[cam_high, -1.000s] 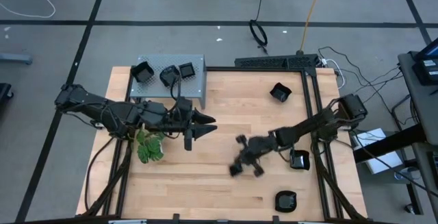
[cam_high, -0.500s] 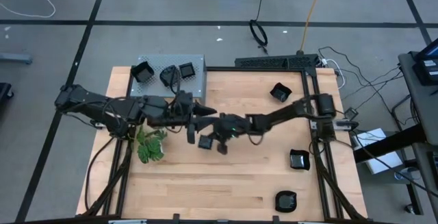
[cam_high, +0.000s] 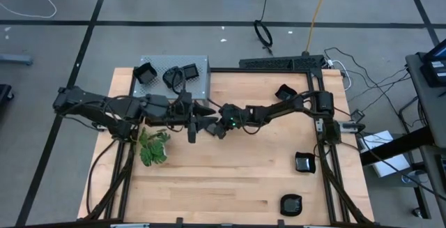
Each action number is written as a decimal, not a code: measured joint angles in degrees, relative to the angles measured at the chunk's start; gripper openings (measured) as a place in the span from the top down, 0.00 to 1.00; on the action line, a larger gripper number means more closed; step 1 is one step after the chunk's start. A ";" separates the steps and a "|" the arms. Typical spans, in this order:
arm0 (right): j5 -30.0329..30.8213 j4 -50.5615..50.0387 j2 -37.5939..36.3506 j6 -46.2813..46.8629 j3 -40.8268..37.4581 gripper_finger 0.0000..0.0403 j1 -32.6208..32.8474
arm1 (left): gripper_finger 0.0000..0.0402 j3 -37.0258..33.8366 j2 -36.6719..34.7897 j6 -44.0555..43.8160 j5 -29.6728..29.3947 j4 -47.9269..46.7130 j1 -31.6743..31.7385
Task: Pick & Place Mini shaped plates
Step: Stack the square plate on top of the square plate on the shelf
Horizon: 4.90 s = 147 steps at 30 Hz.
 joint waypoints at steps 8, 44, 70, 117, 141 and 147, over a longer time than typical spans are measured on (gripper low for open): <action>-0.12 -0.16 -0.70 -0.90 -0.01 0.90 0.00 | 0.60 0.02 -0.70 -0.42 -0.64 -3.93 0.33; -8.55 -40.39 -55.90 -20.51 -6.63 0.74 0.42 | 0.60 0.04 20.29 47.70 -4.95 -32.81 1.11; 0.37 24.74 -78.31 -8.17 -59.34 0.77 0.35 | 0.61 0.04 36.10 59.61 1.34 -28.99 6.60; -0.09 33.16 -78.36 -8.32 -63.91 0.77 0.35 | 0.97 -0.10 37.55 54.34 4.41 -26.97 9.77; -0.11 33.15 -78.36 -8.31 -63.95 0.77 0.35 | 0.99 0.26 -0.60 23.60 -16.60 -26.59 18.39; -0.11 33.15 -78.36 -8.31 -63.95 0.77 0.35 | 0.96 0.30 0.69 15.02 -17.14 -26.63 26.44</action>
